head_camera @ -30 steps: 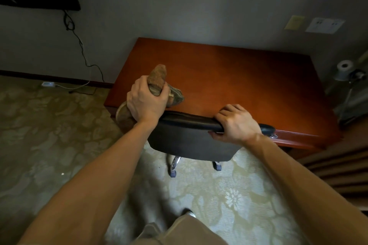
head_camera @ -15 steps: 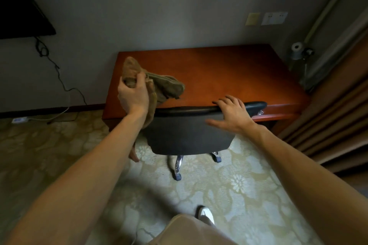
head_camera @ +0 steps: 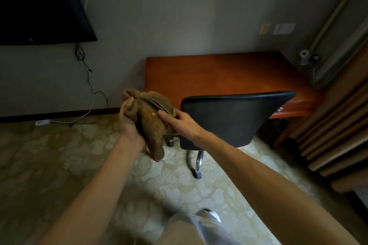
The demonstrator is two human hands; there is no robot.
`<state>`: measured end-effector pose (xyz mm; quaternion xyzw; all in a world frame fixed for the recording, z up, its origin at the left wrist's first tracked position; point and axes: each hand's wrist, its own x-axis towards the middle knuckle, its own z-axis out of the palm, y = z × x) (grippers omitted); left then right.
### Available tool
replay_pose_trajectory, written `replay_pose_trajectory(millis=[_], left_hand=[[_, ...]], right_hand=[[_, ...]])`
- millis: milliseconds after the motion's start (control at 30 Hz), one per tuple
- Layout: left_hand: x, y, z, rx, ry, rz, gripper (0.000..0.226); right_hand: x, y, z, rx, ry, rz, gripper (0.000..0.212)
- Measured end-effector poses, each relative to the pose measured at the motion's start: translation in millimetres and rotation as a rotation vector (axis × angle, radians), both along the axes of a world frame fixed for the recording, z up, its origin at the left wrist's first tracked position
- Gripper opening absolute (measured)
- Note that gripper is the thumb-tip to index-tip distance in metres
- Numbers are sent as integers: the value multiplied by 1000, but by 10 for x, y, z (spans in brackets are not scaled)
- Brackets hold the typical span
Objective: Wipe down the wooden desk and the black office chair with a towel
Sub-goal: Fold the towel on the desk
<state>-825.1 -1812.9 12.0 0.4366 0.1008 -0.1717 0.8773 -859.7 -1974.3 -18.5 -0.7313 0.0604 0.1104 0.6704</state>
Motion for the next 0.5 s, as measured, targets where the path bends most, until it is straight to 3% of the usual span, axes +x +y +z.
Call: replay_pose_trajectory(millis=[167,300,500], left_hand=[[-9,830,-234,-29,54,87,61],[176,1371,-324,-60,68,111,54],[664,2137,-528,12,167,84,58]], right_hand=[[266,678,-77,-56,10,-30,25],[561,1228,-127,-186,-11,-47,32],[1276,2070,-229,-131,-1,-225,34]])
